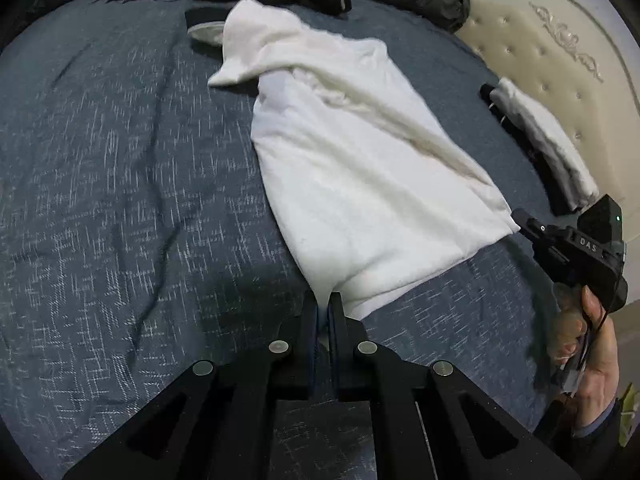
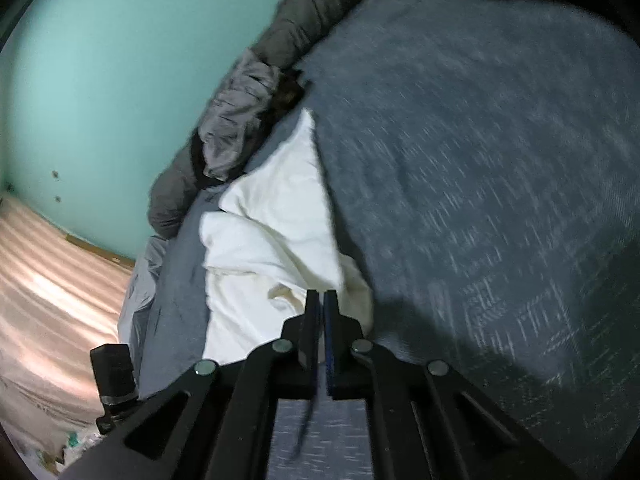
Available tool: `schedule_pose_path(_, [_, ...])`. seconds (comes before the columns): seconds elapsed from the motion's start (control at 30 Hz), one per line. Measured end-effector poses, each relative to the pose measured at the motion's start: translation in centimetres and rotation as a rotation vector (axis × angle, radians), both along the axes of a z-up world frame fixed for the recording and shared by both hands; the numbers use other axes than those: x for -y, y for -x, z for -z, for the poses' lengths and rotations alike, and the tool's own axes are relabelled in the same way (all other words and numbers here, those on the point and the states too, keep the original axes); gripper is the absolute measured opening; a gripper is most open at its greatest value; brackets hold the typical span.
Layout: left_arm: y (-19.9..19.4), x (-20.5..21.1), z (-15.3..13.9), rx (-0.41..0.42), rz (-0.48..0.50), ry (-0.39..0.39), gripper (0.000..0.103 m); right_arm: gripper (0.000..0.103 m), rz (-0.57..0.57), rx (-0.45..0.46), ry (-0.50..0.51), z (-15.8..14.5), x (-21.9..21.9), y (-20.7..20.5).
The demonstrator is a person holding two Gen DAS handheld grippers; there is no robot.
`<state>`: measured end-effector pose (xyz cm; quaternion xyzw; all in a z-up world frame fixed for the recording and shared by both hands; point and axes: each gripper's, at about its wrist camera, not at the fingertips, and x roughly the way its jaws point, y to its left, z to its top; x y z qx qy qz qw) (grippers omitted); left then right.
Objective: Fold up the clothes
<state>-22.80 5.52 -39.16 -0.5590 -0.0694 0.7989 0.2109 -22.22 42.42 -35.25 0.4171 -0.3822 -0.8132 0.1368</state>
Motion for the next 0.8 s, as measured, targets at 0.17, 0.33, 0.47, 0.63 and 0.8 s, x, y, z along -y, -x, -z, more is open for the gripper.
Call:
schedule_pose_path(0.17, [-0.1, 0.2, 0.0, 0.005, -0.021, -0.004, 0.007, 0.002, 0.005, -0.007, 0.005, 0.1, -0.1, 0.2])
schedule_pose_path(0.33, [-0.1, 0.9, -0.3, -0.009, -0.063, -0.033, 0.032, 0.005, 0.023, -0.089, -0.029, -1.5, -0.1, 0.0])
schedule_pose_path(0.47, [0.3, 0.2, 0.3, -0.008, -0.054, -0.015, 0.032, 0.005, -0.079, -0.099, -0.035, -1.6, 1.8, 0.7])
schedule_pose_path(0.63, [0.1, -0.8, 1.3, -0.018, -0.019, 0.035, 0.032, 0.005, -0.110, -0.026, -0.096, -0.3, 3.1, 1.3])
schedule_pose_path(0.8, [-0.4, -0.1, 1.1, -0.050, -0.021, 0.011, 0.037, 0.005, -0.089, -0.034, -0.188, -0.9, 3.0, 1.0])
